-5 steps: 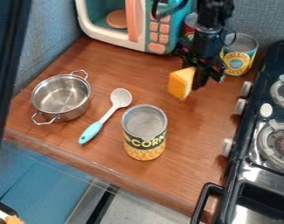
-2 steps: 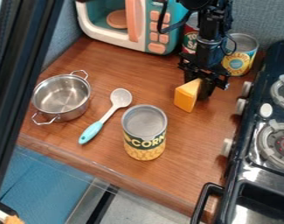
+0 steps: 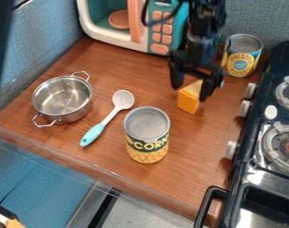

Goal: Move the chees to the right side of the table

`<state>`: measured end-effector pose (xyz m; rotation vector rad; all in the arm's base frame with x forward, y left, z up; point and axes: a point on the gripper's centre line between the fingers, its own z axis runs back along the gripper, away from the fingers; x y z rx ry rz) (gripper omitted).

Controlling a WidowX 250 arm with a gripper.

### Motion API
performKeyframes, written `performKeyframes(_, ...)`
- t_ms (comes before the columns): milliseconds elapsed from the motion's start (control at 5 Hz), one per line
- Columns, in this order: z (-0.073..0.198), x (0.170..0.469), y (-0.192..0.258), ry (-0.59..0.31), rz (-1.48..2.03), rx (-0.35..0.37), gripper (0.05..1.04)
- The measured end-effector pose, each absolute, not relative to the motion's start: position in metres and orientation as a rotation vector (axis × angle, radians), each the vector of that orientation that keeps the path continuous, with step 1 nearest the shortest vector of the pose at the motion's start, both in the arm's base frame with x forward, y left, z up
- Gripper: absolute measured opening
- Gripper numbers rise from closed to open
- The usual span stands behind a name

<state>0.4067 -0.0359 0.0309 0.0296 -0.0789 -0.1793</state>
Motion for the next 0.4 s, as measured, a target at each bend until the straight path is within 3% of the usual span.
performKeyframes(200, 0.0537, 0.4, -0.0325, -0.126, -0.168, 0.045, 1.001)
performKeyframes(400, 0.0593, 0.3961, -0.0314, -0.124, -0.196, 0.051, 1.0)
